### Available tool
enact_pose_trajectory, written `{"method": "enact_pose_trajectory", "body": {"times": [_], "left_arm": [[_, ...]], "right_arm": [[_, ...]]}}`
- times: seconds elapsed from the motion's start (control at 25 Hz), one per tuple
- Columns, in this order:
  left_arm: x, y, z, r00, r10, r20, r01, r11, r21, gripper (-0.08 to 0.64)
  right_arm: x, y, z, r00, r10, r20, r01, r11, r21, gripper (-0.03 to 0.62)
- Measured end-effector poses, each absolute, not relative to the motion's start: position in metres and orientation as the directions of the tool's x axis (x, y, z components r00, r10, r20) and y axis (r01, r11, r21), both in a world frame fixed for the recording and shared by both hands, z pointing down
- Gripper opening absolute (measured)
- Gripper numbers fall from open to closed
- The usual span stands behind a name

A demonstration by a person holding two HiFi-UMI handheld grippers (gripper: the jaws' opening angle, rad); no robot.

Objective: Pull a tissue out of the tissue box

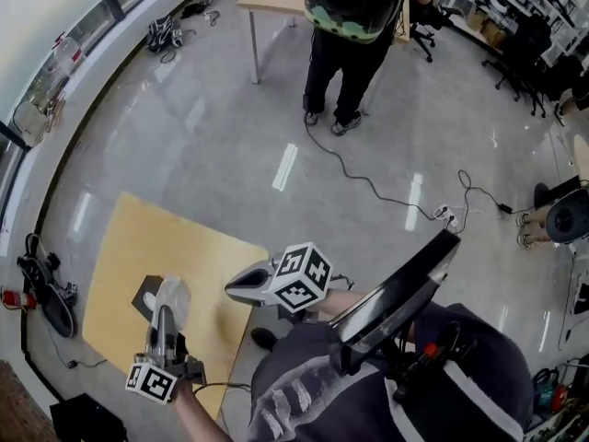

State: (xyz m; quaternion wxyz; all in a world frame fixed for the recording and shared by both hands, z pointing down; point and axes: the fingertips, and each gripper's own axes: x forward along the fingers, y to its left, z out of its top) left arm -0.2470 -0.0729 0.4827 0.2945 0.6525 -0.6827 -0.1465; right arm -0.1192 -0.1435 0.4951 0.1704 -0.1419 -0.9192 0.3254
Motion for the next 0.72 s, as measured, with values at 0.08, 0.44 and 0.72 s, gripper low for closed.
{"method": "enact_pose_trajectory", "body": {"times": [0.08, 0.44, 0.72], "left_arm": [[-0.250, -0.051, 0.480, 0.006, -0.973, 0.229, -0.817, 0.127, 0.562, 0.005], [-0.235, -0.051, 0.450, 0.112, -0.991, 0.078, -0.851, -0.055, 0.522, 0.005], [-0.230, -0.012, 0.431, 0.156, -0.987, 0.025, -0.881, -0.128, 0.456, 0.005]], "right_arm": [[-0.123, -0.124, 0.495, -0.904, 0.377, 0.203, 0.156, 0.731, -0.665, -0.005], [-0.123, -0.110, 0.465, -0.929, 0.270, 0.255, 0.088, 0.828, -0.554, -0.005], [-0.127, -0.061, 0.452, -0.937, 0.222, 0.269, 0.055, 0.855, -0.516, -0.005]]}}
